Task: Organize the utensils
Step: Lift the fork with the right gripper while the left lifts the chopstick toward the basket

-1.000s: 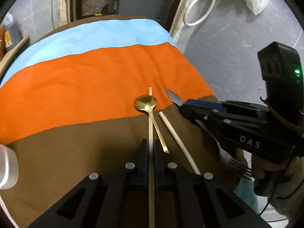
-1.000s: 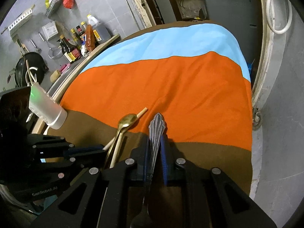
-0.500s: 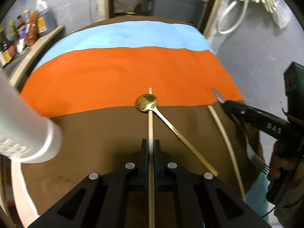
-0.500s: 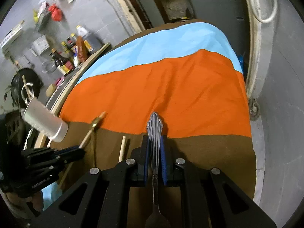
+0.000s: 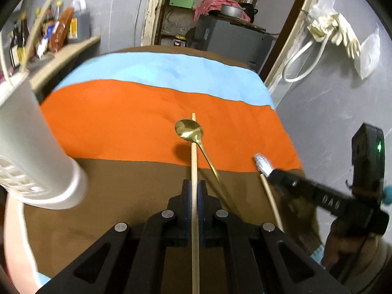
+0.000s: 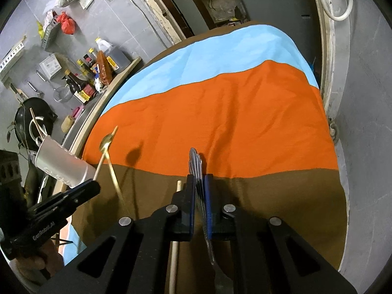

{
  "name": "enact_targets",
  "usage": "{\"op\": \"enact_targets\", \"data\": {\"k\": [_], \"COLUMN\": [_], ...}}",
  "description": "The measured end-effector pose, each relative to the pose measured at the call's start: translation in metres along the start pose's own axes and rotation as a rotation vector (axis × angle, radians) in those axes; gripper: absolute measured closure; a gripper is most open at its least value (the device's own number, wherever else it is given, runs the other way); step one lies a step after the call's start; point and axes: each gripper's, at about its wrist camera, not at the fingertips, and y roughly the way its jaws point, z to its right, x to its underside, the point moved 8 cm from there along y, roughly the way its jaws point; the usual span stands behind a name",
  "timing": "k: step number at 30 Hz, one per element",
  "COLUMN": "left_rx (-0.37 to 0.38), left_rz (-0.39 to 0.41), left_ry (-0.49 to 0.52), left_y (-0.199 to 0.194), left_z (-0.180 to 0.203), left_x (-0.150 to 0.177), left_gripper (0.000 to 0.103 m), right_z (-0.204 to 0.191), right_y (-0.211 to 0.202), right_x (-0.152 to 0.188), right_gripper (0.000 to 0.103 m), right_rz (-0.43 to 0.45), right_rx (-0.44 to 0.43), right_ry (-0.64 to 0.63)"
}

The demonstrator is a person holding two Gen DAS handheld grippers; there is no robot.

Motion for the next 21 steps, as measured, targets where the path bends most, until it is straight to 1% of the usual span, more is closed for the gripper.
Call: {"op": "enact_targets", "data": {"k": [1, 3, 8, 11, 17, 21], "left_rx": [0.007, 0.014, 0.030, 0.045, 0.081, 0.101], "left_rz": [-0.008, -0.058, -0.149, -0.162, -0.220, -0.250], "left_ry": [-0.006, -0.008, -0.025, -0.022, -0.008, -0.003], "left_y": [0.004, 0.016, 0.030, 0.030, 0.038, 0.042], "left_z": [0.003, 0.006, 0.009, 0.009, 0.010, 0.012], "left_x": [0.002, 0.007, 0.027, 0.031, 0.029, 0.028], "left_gripper": [0.098, 0.098, 0.098, 0.098, 0.097, 0.097], "right_z": [0.000, 0.002, 0.000, -0.001, -0.006, -0.005], "right_y": [0.001, 0.002, 0.001, 0.001, 0.004, 0.009], "right_x": [0.002, 0.007, 0.019, 0.022, 0.024, 0.023], "right_gripper": [0.096, 0.096, 0.095, 0.095, 0.094, 0.093], "right_rz": [-0.014, -0.042, -0.104, -0.143, -0.233, -0.260], "right_rx": [0.003, 0.018, 0.025, 0.031, 0.044, 0.039], "right_ry": [0.004, 0.011, 0.000, -0.037, -0.139, -0.170]}}
